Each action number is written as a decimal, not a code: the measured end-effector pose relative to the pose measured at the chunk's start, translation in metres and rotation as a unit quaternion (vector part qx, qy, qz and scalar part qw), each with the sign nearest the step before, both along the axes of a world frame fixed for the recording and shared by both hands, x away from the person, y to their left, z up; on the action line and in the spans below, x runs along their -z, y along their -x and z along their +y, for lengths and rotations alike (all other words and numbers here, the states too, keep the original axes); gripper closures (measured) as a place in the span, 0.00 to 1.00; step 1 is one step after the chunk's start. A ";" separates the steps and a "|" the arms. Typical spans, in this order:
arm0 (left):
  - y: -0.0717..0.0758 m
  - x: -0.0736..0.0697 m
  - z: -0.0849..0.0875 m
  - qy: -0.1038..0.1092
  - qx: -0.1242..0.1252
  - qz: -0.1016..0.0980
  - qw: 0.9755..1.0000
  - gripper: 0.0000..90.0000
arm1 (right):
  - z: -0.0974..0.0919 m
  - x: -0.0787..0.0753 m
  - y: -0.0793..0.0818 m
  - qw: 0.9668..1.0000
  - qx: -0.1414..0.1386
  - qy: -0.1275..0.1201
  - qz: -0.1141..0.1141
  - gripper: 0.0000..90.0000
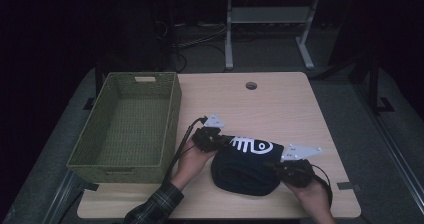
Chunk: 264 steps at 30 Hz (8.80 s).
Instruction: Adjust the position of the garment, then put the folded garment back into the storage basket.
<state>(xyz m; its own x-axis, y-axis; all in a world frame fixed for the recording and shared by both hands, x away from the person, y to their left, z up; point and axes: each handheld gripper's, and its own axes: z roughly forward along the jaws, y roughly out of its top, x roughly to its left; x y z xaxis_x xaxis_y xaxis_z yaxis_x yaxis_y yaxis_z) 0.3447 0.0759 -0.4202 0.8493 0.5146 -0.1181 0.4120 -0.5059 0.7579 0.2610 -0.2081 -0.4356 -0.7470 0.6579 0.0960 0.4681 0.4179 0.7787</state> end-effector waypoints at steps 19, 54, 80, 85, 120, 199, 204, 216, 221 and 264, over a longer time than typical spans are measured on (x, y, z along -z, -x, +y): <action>0.050 0.032 0.002 -0.071 0.036 0.015 0.997 1.00 | -0.018 0.022 -0.059 0.996 0.075 0.036 0.031 1.00; 0.024 0.011 0.026 -0.012 -0.041 0.027 0.999 0.47 | -0.053 0.026 -0.021 0.990 0.132 0.040 -0.007 0.29; 0.001 0.041 0.018 -0.017 -0.069 0.048 0.996 0.16 | -0.065 0.047 -0.013 0.985 0.161 0.058 0.017 0.11; 0.001 0.050 0.018 -0.015 -0.060 0.052 0.997 0.16 | -0.065 0.047 -0.013 0.985 0.160 0.058 0.017 0.11; 0.003 0.038 0.015 0.002 -0.011 0.082 0.997 0.79 | -0.065 0.047 -0.013 0.986 0.155 0.058 0.017 0.11; -0.001 -0.154 0.133 0.040 -0.031 0.016 0.999 0.80 | -0.065 0.047 -0.013 0.986 0.158 0.057 0.016 0.11; 0.000 -0.163 0.148 0.044 -0.043 0.011 0.998 0.80 | -0.065 0.047 -0.013 0.986 0.159 0.057 0.016 0.11; 0.002 -0.183 0.183 0.058 -0.071 0.002 0.996 0.81 | -0.066 0.047 -0.013 0.985 0.161 0.057 0.017 0.11; 0.004 -0.199 0.198 0.058 -0.082 -0.010 0.995 0.80 | -0.066 0.047 -0.013 0.985 0.163 0.057 0.017 0.11; 0.017 -0.171 0.296 0.054 -0.188 0.015 0.981 0.80 | -0.066 0.047 -0.013 0.984 0.169 0.056 0.017 0.11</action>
